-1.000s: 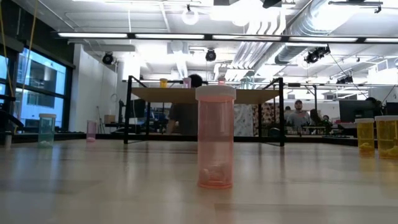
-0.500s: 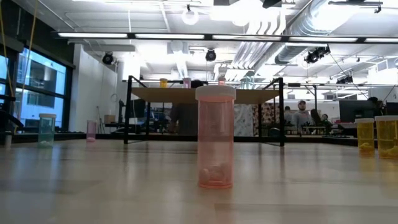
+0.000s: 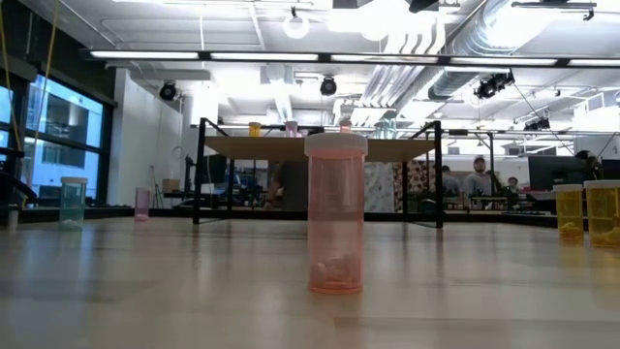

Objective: Pick and place medicine bottles onto shelf by color
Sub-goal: Put the bottom purple pill bottle on the shelf aligned with the other purple pill bottle

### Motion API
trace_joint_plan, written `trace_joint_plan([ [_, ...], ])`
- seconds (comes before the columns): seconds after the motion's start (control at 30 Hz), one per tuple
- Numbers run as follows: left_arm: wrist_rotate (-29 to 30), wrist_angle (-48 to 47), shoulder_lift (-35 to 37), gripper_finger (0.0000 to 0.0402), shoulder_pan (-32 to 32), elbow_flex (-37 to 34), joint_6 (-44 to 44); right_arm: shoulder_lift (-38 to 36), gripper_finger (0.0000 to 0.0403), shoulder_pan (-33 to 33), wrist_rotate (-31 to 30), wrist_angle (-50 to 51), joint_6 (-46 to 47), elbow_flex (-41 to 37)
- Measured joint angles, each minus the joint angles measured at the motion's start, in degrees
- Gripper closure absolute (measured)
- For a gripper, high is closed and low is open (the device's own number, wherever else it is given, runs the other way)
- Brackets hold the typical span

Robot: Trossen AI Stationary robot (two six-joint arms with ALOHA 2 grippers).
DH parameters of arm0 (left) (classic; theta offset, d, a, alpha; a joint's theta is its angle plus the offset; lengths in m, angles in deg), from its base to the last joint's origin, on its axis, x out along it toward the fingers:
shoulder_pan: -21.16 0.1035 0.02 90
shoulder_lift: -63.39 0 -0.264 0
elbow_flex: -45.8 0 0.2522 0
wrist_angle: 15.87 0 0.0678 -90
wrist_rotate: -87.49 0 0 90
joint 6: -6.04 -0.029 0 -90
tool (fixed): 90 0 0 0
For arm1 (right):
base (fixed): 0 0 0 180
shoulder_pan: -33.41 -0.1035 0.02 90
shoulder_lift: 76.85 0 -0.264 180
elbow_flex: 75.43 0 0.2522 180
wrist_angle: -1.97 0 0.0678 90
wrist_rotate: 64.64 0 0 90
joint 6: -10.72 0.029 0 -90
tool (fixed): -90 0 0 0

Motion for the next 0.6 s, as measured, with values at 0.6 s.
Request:
trace_joint_plan([
  [0.6,0.47,0.01,0.33,0.0289,0.00,0.00,-0.07,0.00,0.0245,0.00,0.02,-0.01,0.43,0.00],
])
